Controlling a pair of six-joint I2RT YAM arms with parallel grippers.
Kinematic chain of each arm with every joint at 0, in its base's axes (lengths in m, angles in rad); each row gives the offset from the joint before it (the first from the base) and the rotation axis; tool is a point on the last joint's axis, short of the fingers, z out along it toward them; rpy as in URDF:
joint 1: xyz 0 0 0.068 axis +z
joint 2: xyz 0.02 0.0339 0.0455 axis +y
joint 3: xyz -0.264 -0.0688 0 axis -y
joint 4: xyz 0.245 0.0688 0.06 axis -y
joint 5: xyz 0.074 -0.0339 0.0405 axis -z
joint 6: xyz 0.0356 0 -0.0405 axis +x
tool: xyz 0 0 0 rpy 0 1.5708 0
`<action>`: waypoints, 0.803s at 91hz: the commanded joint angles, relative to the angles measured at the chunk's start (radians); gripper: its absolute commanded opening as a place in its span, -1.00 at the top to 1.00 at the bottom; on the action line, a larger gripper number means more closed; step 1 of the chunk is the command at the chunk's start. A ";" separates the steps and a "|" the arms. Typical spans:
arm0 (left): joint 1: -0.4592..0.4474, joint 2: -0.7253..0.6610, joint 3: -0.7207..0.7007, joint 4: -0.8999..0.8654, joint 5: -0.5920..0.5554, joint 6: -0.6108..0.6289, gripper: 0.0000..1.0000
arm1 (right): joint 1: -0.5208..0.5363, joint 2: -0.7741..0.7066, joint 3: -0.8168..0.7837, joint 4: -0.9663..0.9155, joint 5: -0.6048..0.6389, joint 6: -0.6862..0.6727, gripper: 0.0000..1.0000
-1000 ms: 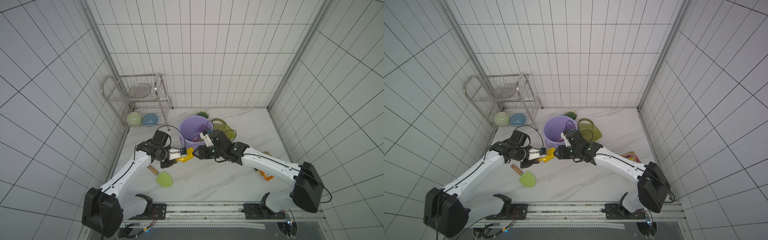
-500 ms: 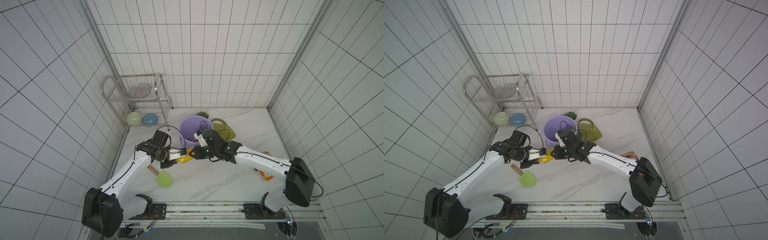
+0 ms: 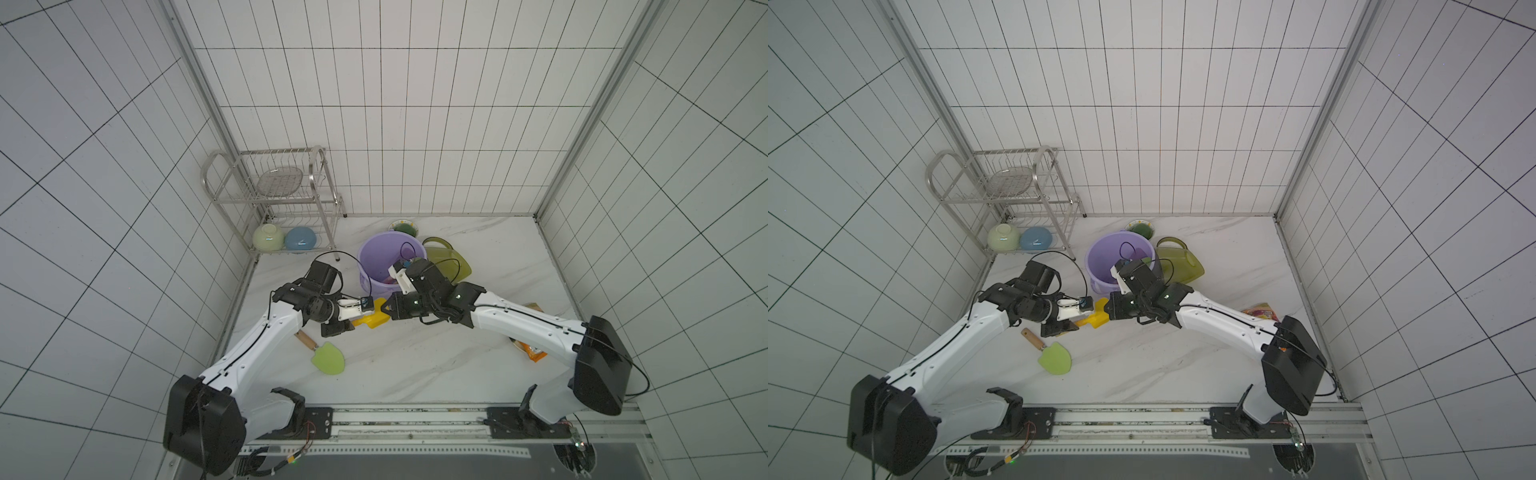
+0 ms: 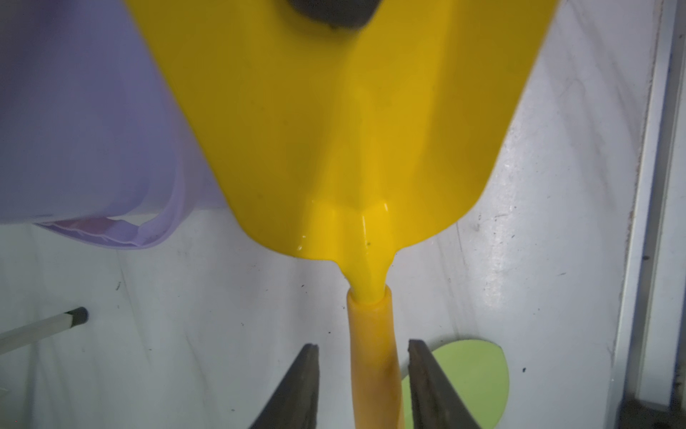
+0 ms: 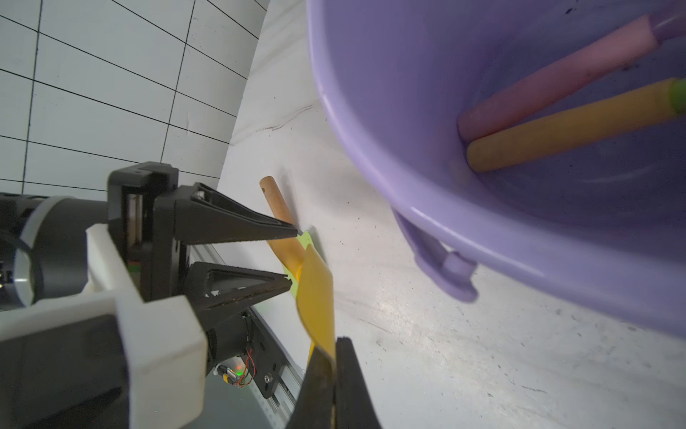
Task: Organize the gardening tools
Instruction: Pick up the gardening tool from the center of the board, then place the gardening tool in the container.
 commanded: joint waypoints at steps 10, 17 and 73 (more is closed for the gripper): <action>-0.004 -0.011 0.032 -0.040 0.015 0.000 -0.33 | -0.004 -0.079 0.094 -0.146 0.100 -0.123 1.00; -0.004 -0.014 0.038 -0.058 0.016 0.005 -0.37 | -0.015 -0.101 0.121 -0.196 0.132 -0.160 1.00; -0.004 -0.024 -0.022 -0.148 -0.046 0.101 -0.29 | -0.128 -0.140 0.482 -0.512 0.343 -0.371 1.00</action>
